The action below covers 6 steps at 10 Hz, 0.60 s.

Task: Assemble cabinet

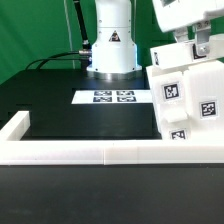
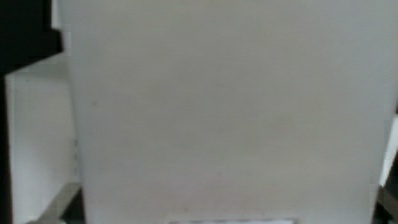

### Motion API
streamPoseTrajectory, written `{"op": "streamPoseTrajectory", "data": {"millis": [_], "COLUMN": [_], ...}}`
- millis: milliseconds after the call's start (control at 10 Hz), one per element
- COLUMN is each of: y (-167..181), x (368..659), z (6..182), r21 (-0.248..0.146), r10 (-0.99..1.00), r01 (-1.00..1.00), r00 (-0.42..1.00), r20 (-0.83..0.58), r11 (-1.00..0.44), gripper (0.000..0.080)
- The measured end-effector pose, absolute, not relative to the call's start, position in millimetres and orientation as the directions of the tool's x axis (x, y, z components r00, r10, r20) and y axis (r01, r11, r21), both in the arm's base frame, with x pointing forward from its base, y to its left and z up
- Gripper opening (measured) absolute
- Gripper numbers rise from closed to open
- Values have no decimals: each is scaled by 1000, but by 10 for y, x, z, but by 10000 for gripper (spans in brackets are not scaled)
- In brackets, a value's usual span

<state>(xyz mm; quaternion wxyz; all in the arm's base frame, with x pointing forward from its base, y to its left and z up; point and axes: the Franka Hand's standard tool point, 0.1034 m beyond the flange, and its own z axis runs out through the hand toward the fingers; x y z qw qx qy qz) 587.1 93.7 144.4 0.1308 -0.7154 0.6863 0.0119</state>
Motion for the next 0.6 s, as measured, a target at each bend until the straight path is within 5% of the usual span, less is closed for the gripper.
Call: {"op": "streamPoseTrajectory", "data": {"millis": [300,600], "y": [1101,1144], "x": [5819,5811], "z": [1417,1412], "r21": [-85,-38], "r10": [-930,-876], "r01": [-958,-914], "r00": [-243,-374], "r20": [-275,-305], "r11": [275,404], "gripper": [549,570]}}
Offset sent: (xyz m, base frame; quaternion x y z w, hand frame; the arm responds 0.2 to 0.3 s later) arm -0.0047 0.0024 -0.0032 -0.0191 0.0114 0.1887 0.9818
